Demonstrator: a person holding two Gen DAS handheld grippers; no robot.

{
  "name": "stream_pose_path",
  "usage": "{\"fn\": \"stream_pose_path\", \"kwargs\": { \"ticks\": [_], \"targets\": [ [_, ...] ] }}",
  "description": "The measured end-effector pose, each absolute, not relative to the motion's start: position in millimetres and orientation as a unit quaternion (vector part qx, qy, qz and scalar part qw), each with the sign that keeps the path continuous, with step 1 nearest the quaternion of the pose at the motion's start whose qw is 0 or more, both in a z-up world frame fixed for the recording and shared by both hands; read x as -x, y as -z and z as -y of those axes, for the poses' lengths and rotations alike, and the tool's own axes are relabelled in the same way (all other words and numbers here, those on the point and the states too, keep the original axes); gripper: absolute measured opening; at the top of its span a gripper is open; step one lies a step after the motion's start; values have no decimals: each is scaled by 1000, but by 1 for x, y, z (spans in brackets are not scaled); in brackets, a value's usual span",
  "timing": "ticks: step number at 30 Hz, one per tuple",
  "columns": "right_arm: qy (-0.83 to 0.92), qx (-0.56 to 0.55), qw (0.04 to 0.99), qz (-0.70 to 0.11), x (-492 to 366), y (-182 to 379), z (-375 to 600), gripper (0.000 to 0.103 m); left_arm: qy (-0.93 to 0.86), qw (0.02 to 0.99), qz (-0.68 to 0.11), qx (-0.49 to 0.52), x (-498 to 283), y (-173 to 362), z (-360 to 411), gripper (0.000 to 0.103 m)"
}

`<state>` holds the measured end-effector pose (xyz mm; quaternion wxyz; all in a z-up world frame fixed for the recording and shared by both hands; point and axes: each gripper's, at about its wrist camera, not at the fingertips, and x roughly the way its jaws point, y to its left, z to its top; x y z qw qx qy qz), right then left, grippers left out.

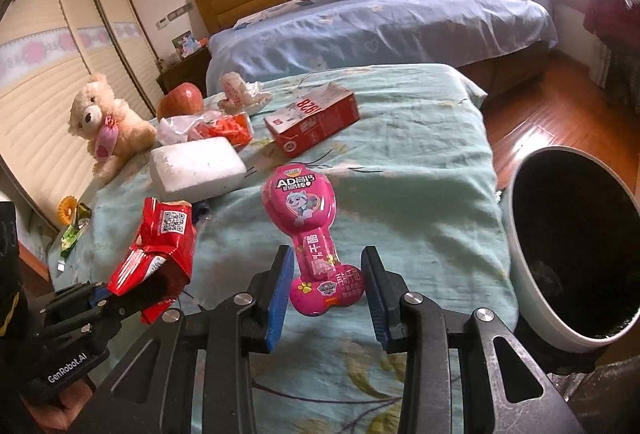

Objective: Collect trash
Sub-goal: 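Carry the red chip bag and pink toothbrush toward the trash bin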

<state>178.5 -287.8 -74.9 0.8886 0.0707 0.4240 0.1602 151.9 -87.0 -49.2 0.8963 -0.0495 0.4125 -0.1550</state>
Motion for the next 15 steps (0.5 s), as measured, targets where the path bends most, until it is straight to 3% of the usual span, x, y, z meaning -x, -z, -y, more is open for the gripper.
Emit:
{"fn": "stream_pose_path", "kwargs": {
  "ticks": [15],
  "targets": [
    [-104,-99,902,-406,-165,65,353,35,207,887,-412,12,-165,48,146,14]
  ]
}}
